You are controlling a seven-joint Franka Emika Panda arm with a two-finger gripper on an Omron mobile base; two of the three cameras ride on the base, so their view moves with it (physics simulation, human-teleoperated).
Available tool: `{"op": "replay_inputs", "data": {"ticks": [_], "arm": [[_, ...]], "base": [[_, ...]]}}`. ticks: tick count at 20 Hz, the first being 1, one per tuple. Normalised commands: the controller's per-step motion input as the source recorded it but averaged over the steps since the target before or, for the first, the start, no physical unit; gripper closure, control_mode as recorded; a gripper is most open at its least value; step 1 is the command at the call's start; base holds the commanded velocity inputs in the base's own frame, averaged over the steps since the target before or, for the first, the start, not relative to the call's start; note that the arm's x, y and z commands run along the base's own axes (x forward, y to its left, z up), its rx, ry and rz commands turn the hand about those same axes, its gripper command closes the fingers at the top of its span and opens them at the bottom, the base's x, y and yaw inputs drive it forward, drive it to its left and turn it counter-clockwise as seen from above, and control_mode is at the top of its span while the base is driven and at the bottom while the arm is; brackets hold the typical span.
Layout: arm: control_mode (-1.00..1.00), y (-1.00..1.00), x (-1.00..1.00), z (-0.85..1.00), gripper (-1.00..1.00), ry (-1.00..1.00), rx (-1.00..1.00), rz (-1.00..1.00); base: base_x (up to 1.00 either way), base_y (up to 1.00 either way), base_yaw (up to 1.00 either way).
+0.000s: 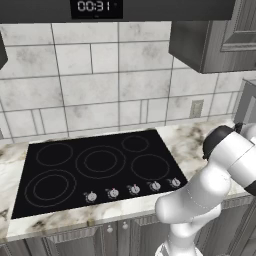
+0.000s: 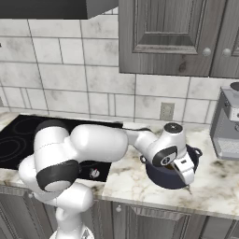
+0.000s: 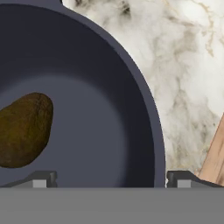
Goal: Turn on the sink faucet. Then move the avocado from the counter to the sink. Turn off the sink. Move the vegetable from the sink to the pot next to the stove. Finally move the pot to the rear left burner.
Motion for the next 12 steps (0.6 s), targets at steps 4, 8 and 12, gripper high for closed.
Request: {"op": "replay_inputs", "data": {"ticks": [4,8,12], "arm": [[-1.0,-0.06,0.0,-0.2,-1.0,0.0,0.0,0.0],[-1.0,-0.04,0.0,-0.18,-1.0,0.0,0.01,0.0],[-1.0,0.0,0.0,-0.16,-1.0,0.0,0.0,0.0]], "base": [[0.0,0.0,0.0],[0.0,0.0,0.0],[0.0,0.0,0.0]]}}
